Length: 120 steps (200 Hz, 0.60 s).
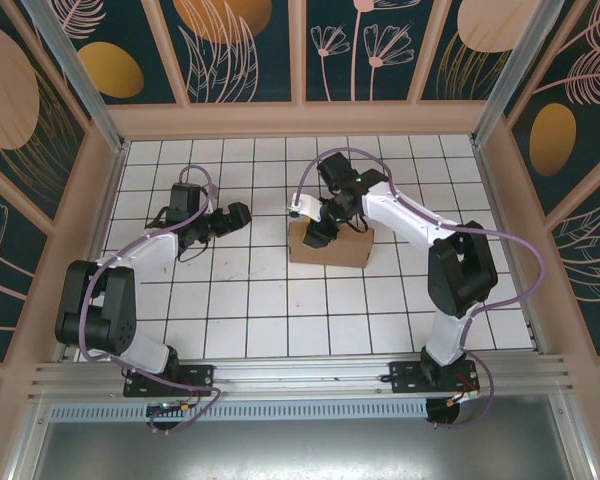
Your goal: Fold the paper box
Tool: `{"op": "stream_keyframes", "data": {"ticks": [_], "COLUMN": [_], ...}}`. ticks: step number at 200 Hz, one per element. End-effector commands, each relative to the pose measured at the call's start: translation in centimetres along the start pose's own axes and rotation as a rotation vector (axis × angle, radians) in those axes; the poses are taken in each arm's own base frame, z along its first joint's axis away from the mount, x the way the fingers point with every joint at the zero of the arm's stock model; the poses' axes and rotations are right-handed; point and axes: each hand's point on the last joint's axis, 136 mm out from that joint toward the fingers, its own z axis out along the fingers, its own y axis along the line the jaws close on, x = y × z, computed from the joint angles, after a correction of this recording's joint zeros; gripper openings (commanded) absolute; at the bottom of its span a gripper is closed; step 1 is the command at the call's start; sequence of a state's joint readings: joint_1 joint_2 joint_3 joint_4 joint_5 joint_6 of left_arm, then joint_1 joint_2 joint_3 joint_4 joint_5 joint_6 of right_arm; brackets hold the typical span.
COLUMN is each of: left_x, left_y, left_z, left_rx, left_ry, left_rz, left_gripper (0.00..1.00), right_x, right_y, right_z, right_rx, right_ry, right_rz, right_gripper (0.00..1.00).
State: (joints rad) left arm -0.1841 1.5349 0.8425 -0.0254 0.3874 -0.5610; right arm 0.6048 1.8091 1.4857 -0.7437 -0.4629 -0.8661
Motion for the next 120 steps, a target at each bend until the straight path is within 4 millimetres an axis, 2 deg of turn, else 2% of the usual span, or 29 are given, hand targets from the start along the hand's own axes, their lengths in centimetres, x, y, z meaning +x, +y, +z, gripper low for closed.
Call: {"op": "stream_keyframes", "data": {"ticks": [1, 14, 65, 82, 98, 120], "left_x": [-0.3, -0.3, -0.7, -0.7, -0.6, -0.5], "left_y": [-0.3, -0.3, -0.1, 0.0, 0.1, 0.3], "left_z": [0.1, 0.1, 0.0, 0.0, 0.2, 0.2], "left_rx": [0.023, 0.024, 0.013, 0.012, 0.010, 0.006], "left_ry": [-0.009, -0.012, -0.043, -0.041, -0.037, -0.036], "left_rz": [0.013, 0.016, 0.002, 0.000, -0.002, -0.002], "left_gripper": [0.99, 0.99, 0.99, 0.98, 0.98, 0.98], "right_x": [-2.3, -2.4, -2.1, -2.0, -1.8, -2.3], "right_y": [-1.2, -2.4, -10.0, -11.9, -12.6, -12.4], "right_z": [-2.3, -2.6, -3.9, -4.3, -3.9, -2.9], "right_rx": [0.113, 0.179, 0.634, 0.768, 0.850, 0.929], "right_ry": [-0.044, -0.036, 0.032, 0.037, 0.060, 0.049], "right_rz": [-0.029, -0.021, -0.007, -0.016, -0.064, -0.161], "right_gripper": [0.42, 0.43, 0.45, 0.42, 0.40, 0.39]}}
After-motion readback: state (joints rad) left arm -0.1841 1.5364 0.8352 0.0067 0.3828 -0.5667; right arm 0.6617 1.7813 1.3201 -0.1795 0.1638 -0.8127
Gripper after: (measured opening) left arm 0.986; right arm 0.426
